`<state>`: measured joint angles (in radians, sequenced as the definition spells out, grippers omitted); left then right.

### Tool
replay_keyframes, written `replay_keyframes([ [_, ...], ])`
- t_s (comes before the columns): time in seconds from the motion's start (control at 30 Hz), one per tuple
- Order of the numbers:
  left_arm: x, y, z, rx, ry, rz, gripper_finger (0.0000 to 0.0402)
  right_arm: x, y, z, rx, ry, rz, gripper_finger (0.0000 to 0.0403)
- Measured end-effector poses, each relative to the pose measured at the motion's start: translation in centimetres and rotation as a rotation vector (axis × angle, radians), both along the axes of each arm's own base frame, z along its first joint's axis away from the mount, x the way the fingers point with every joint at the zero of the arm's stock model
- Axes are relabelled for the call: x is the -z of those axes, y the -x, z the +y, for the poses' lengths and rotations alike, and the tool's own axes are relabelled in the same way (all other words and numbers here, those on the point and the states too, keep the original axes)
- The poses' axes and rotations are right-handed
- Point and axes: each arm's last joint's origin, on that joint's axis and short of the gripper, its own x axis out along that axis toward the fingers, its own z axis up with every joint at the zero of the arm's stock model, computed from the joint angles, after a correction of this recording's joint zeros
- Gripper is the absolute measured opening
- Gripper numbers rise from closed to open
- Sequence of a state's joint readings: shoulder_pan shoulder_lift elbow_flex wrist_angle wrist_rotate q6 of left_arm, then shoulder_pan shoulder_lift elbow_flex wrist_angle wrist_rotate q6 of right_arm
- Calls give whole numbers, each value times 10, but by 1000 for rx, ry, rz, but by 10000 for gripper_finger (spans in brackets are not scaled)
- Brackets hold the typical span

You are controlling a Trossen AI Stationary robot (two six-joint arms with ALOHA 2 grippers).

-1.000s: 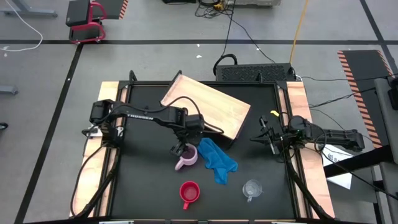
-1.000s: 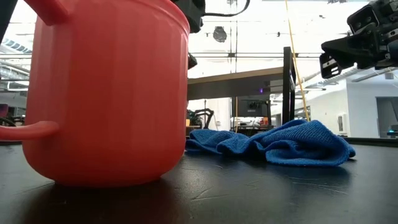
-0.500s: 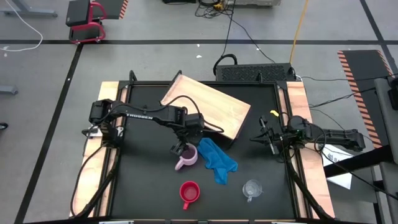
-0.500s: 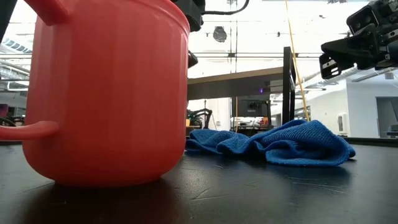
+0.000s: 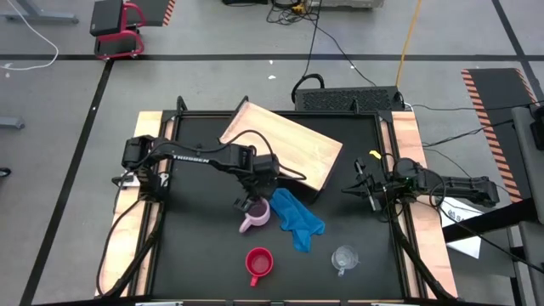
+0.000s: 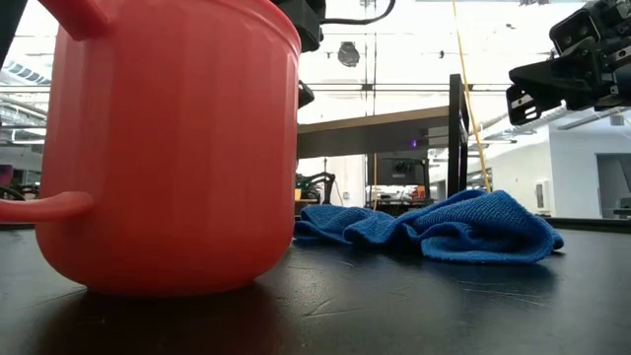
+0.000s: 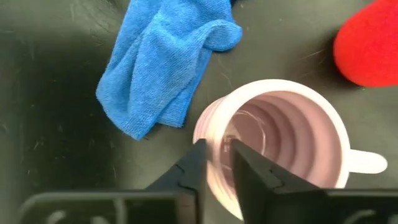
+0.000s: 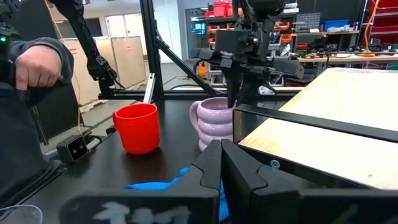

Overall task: Stack small to large cups/mugs on shelf
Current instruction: Put the pink mug on the shelf

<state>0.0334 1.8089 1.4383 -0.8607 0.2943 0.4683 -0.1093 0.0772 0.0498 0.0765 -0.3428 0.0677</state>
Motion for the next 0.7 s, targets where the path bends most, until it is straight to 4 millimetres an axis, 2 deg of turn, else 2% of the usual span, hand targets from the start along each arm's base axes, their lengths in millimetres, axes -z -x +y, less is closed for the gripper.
replay_keyframes([
  [0.13,5,1,1,-1,-1,5,11,0,0,0,0,0,-1,0],
  [0.4,11,4,-1,27,14,13,7,0,0,0,0,0,-1,0],
  [0.7,0,8,-2,55,4,-12,4,0,0,0,0,0,0,0],
])
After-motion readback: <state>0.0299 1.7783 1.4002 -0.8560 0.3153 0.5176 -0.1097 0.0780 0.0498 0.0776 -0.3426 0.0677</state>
